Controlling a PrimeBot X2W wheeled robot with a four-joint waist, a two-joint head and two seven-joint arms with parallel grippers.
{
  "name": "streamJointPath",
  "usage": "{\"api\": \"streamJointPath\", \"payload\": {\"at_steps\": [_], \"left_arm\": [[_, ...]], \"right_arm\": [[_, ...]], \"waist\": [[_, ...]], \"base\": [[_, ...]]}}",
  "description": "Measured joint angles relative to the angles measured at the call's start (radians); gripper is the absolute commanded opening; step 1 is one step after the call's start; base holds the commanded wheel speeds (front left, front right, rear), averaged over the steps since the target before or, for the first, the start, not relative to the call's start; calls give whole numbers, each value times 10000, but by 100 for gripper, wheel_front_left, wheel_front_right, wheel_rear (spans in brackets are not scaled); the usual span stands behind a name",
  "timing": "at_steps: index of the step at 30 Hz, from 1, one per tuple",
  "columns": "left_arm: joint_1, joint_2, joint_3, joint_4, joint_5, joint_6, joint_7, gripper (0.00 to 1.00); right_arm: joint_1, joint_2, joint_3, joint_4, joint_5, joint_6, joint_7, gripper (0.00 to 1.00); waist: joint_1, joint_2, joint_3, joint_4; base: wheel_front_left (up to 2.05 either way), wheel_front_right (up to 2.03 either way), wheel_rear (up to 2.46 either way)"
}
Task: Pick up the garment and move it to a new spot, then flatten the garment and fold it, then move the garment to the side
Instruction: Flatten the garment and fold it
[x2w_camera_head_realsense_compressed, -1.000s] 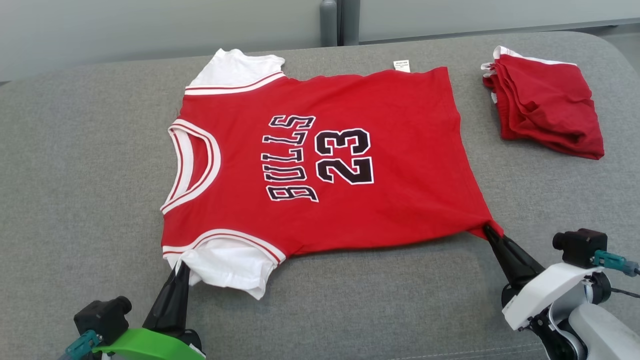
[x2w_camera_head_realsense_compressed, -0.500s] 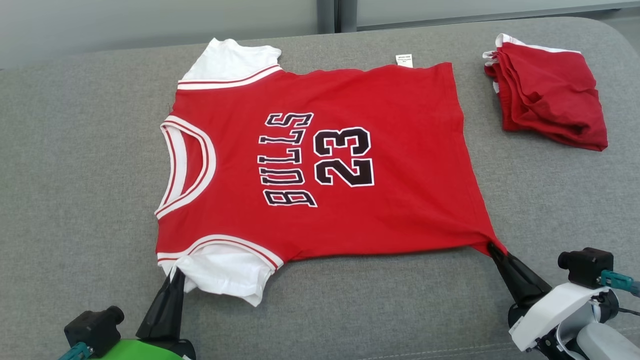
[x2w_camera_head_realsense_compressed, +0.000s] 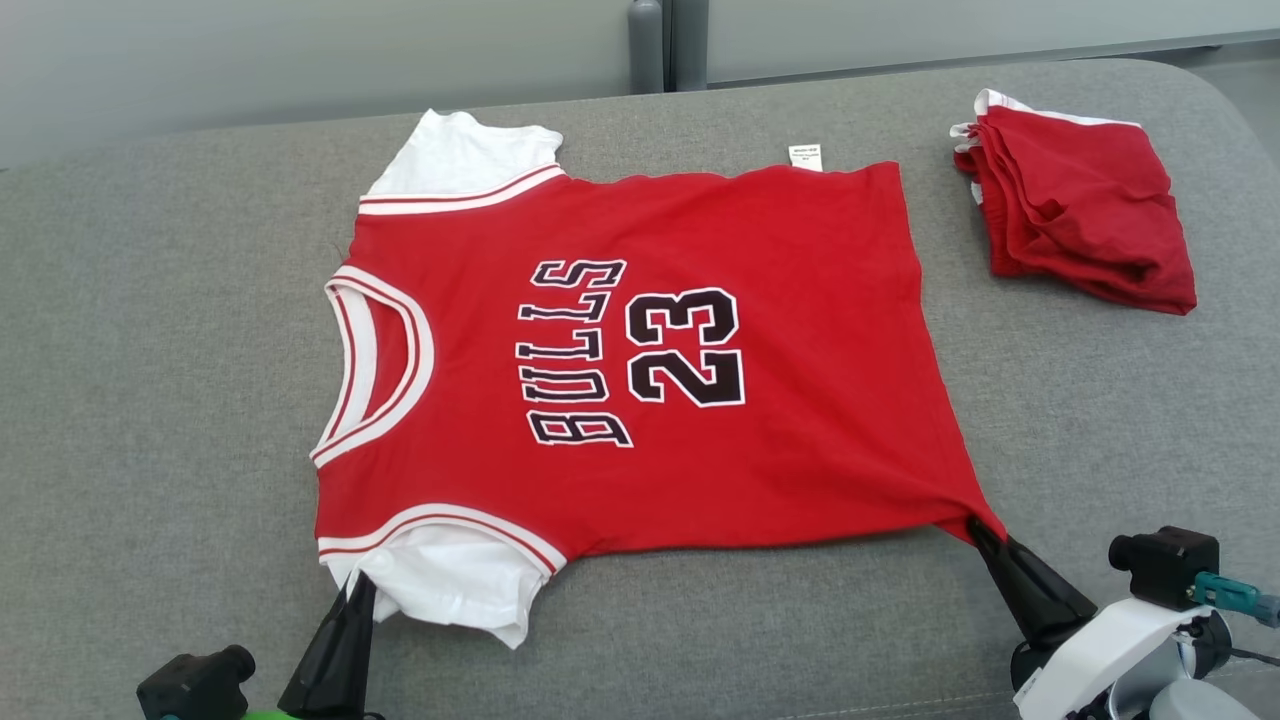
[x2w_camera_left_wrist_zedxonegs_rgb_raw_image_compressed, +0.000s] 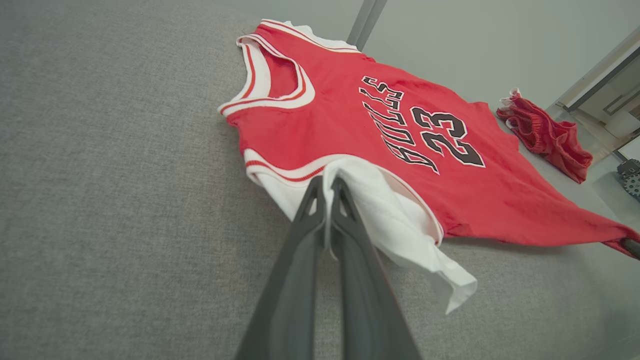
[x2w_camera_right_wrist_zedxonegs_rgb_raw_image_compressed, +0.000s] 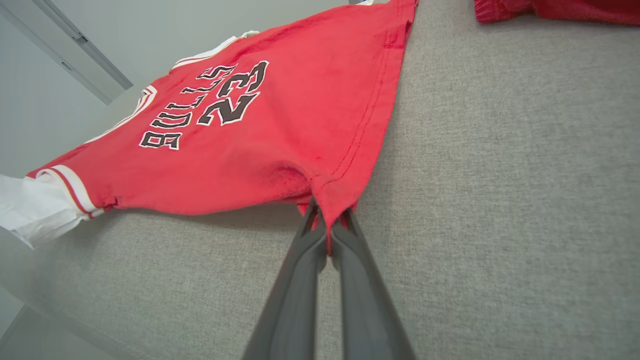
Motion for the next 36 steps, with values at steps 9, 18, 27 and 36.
{"api": "streamJointPath", "payload": {"at_steps": [9, 18, 27, 36], "left_arm": [[185, 10, -69, 324, -171, 0, 190, 0], [200, 90, -138, 1009, -236, 48, 546, 0], [193, 240, -226, 1402, -61, 140, 675, 100], [199, 424, -71, 1816, -59, 265, 761, 100]], "right_arm": [[85, 77, 192, 222, -2, 0, -6, 0], [116, 290, 263, 700, -38, -100, -4, 76], [100, 303, 330, 941, -462, -259, -4, 100], [119, 293, 322, 1162, -614, -382, -6, 100]], "waist": [[0, 0, -95, -71], [0, 0, -83, -55], [0, -1, -84, -113], [0, 0, -125, -199]], "base": [[0, 0, 0], [0, 0, 0], [0, 0, 0], [0, 0, 0]]}}
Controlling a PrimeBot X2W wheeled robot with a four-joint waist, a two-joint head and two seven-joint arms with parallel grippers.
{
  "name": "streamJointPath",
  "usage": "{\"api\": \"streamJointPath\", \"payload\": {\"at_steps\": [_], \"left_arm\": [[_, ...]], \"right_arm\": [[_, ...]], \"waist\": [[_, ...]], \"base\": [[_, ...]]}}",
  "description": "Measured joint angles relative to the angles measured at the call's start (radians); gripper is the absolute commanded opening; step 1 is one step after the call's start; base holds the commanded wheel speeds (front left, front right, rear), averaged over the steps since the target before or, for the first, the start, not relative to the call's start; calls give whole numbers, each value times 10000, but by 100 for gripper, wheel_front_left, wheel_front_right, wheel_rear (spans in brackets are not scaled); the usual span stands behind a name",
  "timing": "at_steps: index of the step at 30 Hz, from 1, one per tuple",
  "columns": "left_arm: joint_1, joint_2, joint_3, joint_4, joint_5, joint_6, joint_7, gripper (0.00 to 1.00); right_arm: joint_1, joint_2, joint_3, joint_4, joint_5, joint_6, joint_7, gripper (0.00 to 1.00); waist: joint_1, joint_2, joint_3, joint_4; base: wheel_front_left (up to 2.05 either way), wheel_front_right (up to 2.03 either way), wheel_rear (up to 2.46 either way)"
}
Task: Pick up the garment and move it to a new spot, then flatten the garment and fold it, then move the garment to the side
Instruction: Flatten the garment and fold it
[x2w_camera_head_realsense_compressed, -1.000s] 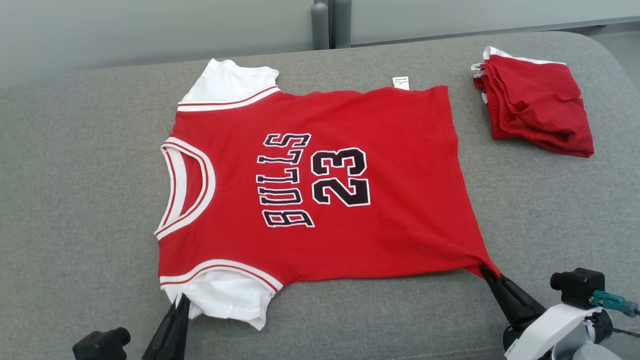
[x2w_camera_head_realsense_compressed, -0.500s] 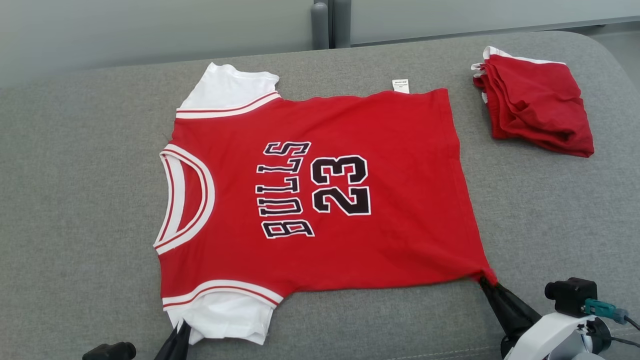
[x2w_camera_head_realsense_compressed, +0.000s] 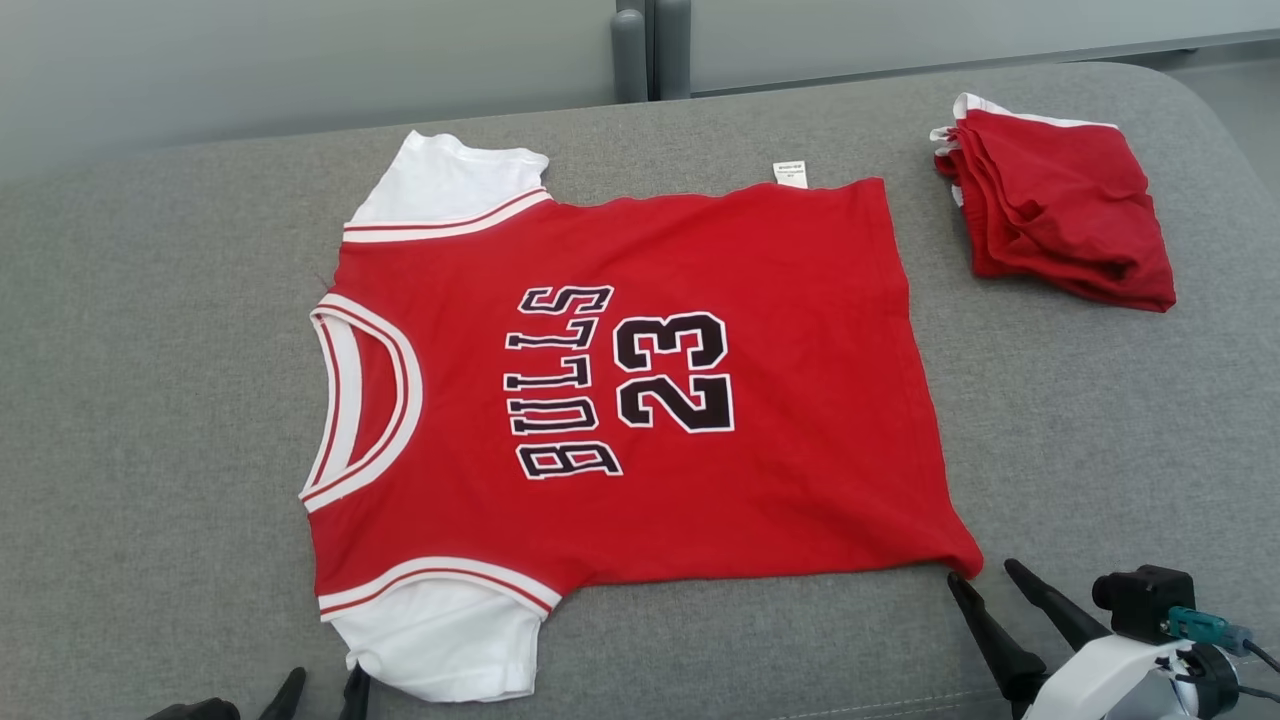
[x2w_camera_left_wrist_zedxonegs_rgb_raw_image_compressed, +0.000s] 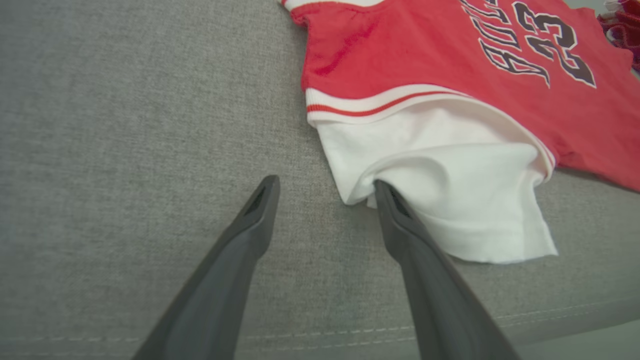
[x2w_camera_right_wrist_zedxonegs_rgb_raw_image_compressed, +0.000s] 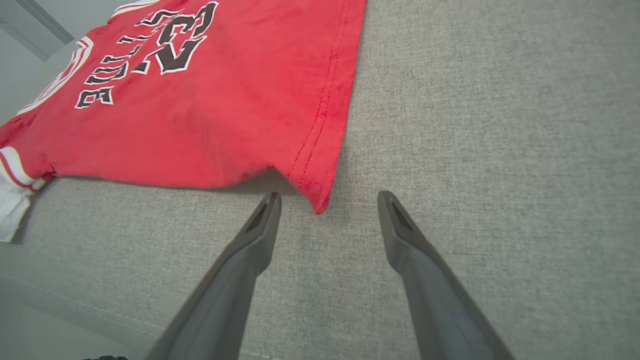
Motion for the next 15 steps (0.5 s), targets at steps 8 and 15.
{"api": "streamJointPath", "payload": {"at_steps": [8, 15], "left_arm": [[1, 209, 180, -27, 150, 52, -192, 100], [85, 495, 497, -272, 174, 278, -207, 100]], "right_arm": [[93, -265, -418, 48, -259, -251, 2, 100], [89, -648, -849, -320, -610, -447, 0, 100]], "waist": [[0, 0, -293, 1], [0, 0, -638, 9]], "base": [[0, 0, 0], [0, 0, 0]]}}
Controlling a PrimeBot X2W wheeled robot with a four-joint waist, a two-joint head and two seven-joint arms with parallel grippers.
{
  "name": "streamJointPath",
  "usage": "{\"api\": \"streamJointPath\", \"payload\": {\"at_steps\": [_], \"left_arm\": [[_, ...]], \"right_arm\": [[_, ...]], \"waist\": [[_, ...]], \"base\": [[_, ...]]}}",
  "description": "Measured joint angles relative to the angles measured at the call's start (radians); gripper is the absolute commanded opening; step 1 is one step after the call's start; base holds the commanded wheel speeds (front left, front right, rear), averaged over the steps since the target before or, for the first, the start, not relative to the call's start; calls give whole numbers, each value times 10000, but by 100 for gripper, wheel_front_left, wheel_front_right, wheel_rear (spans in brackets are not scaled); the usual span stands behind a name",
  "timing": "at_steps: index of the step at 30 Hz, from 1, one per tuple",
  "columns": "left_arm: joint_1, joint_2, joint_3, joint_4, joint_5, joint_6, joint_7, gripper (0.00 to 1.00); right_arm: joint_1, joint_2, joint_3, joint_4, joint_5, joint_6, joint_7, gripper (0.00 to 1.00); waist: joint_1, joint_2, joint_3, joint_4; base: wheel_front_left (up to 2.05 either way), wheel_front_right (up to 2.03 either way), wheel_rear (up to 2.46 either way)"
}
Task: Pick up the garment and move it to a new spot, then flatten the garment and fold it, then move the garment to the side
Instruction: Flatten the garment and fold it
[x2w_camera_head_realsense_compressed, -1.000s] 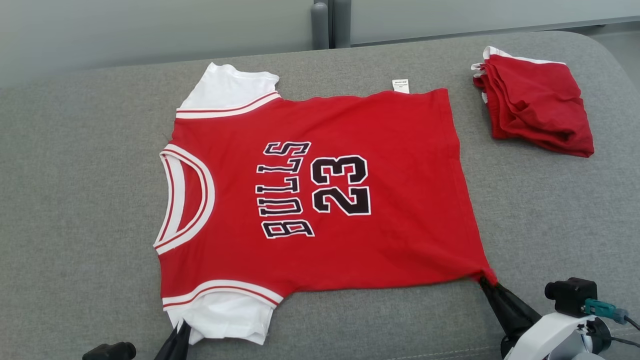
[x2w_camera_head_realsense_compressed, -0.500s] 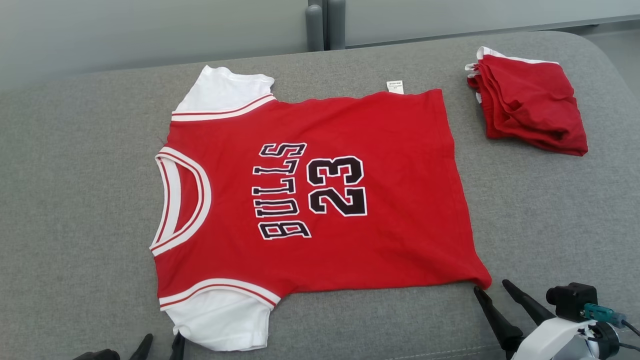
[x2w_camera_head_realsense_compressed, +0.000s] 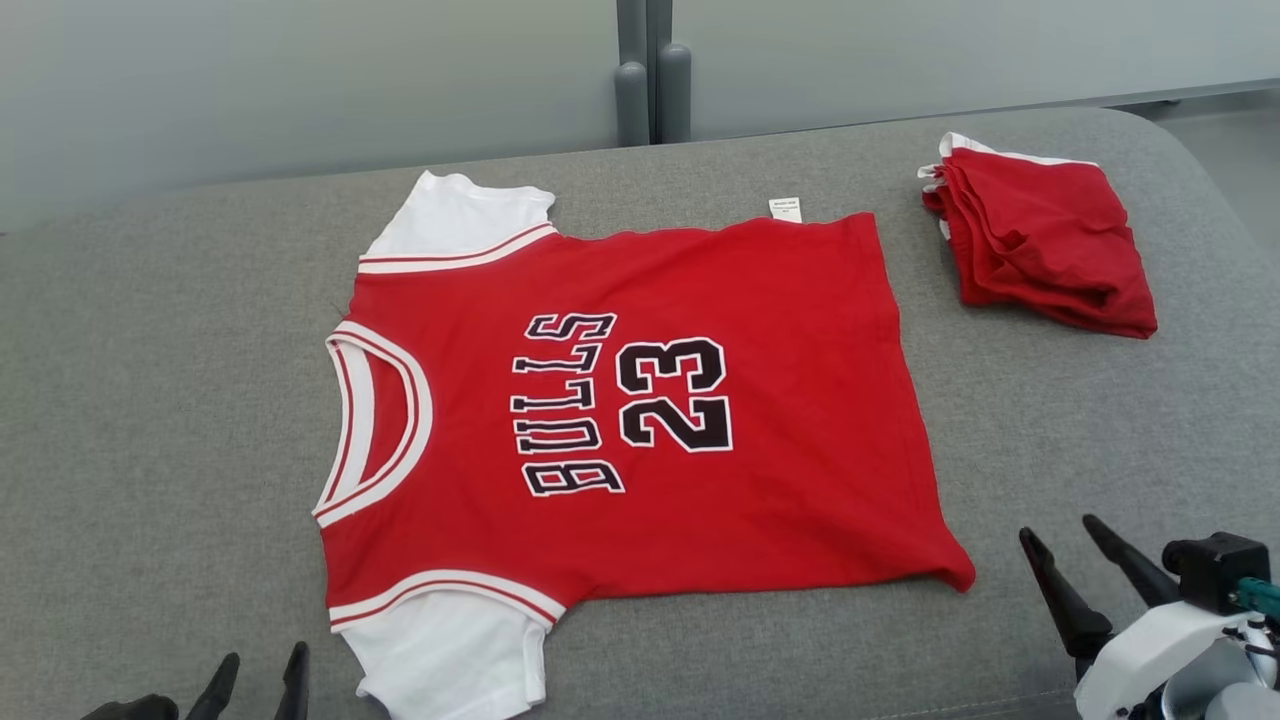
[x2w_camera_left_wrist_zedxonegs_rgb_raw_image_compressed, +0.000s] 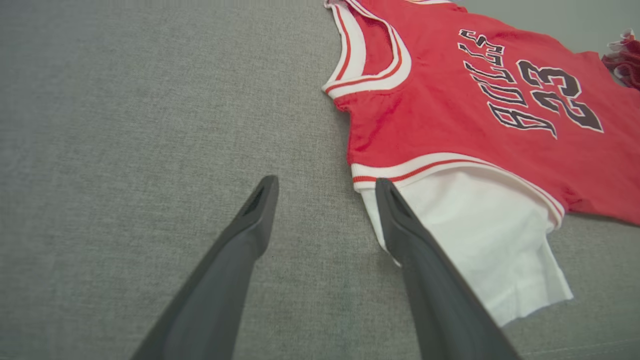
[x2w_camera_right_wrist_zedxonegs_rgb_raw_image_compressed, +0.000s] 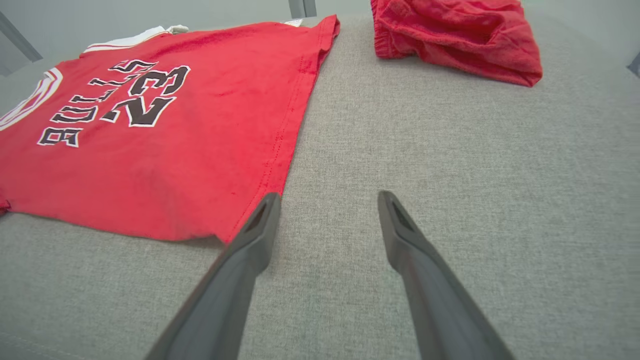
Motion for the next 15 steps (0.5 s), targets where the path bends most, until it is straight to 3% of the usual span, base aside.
{"api": "streamJointPath", "payload": {"at_steps": [6, 15], "left_arm": [[138, 109, 196, -640, 215, 165, -322, 100], [-894, -326, -198, -1567, 980, 453, -662, 100]], "right_arm": [[-144, -109, -558, -589, -245, -343, 0, 100], [-1019, 35, -1051, -1398, -945, -823, -19, 100]], "waist": [[0, 0, -112, 30], [0, 0, -321, -17]], "base": [[0, 0, 0], [0, 0, 0]]}}
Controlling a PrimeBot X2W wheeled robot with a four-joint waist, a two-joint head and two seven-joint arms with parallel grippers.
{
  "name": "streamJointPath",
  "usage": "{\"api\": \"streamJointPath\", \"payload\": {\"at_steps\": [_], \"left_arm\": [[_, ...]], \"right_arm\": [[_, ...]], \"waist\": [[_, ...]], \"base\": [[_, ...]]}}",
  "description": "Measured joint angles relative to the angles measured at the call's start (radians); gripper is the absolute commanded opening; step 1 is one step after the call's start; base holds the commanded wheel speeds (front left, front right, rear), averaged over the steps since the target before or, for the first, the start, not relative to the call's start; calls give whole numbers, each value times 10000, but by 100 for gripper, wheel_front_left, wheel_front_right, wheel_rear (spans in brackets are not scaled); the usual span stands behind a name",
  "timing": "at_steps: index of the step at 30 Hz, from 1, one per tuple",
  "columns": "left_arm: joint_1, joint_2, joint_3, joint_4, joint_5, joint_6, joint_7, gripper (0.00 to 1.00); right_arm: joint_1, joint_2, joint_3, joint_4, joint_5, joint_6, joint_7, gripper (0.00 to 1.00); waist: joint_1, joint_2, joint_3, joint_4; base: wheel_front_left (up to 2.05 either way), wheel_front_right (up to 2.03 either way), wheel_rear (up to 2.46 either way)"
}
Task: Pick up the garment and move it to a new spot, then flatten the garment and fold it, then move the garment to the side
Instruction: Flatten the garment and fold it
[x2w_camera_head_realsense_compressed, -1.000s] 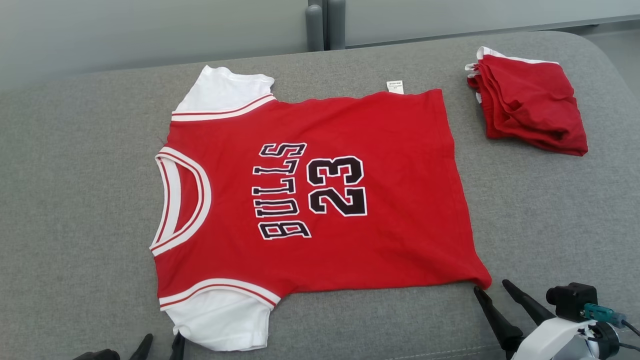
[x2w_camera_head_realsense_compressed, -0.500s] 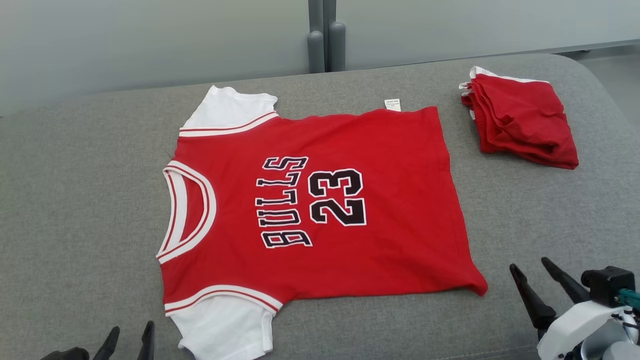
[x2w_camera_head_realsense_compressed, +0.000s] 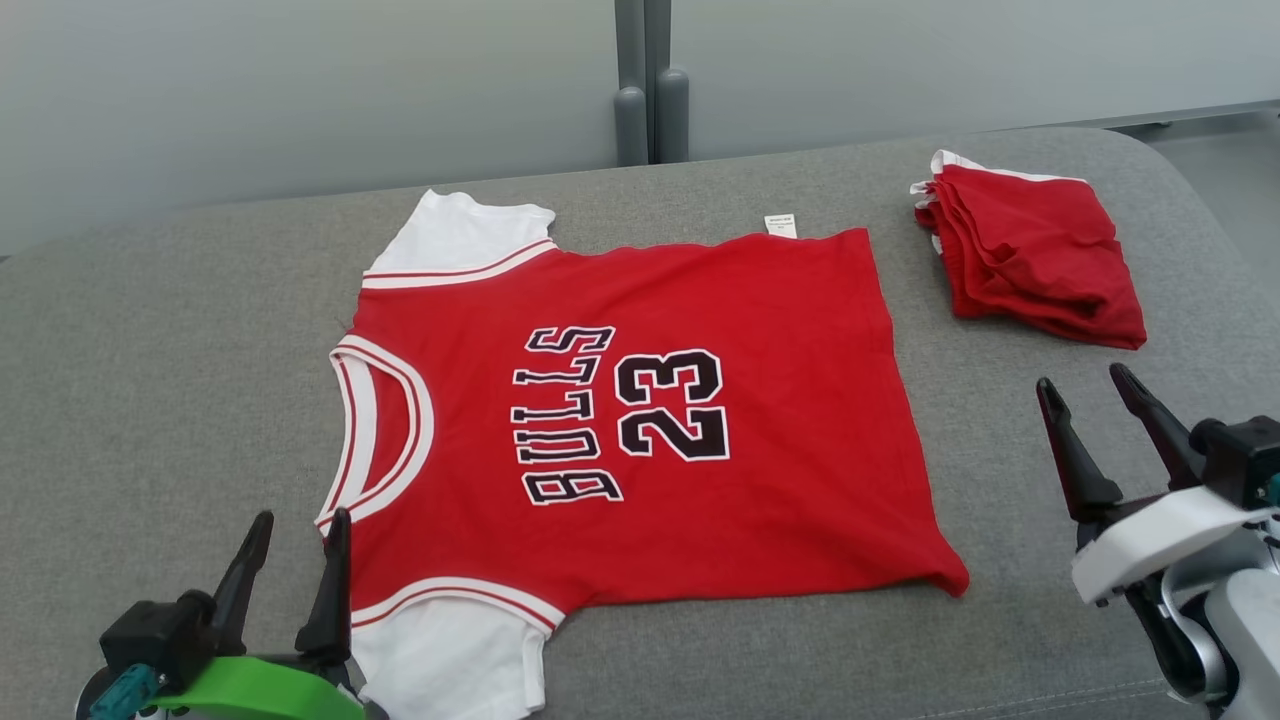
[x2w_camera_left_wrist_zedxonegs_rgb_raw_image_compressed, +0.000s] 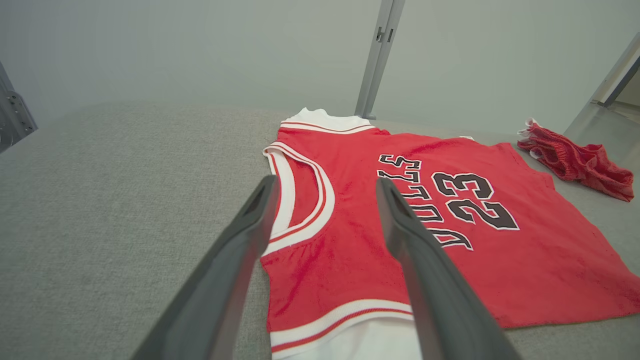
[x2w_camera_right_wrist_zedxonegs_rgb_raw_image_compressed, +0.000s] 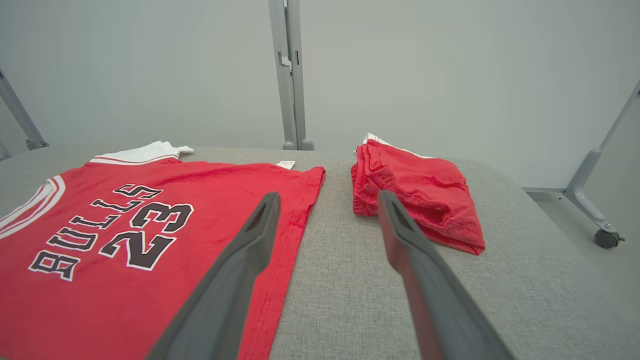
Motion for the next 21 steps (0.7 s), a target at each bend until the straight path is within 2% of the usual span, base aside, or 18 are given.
{"api": "streamJointPath", "payload": {"at_steps": [11, 17, 21], "left_arm": [[-741, -1037, -81, -378, 284, 685, -205, 100], [-854, -1187, -176, -305, 686, 830, -253, 100], [-852, -1193, -167, -268, 809, 930, -259, 100]], "right_arm": [[-655, 1206, -69, -945, -545, -303, -27, 100], [-721, 1881, -42, -1066, -936, -456, -27, 100], [-660, 2080, 42, -1062, -1080, -529, -27, 100]], "waist": [[0, 0, -37, -153], [0, 0, -102, -152], [0, 0, -148, -123]], "base": [[0, 0, 0], [0, 0, 0], [0, 0, 0]]}}
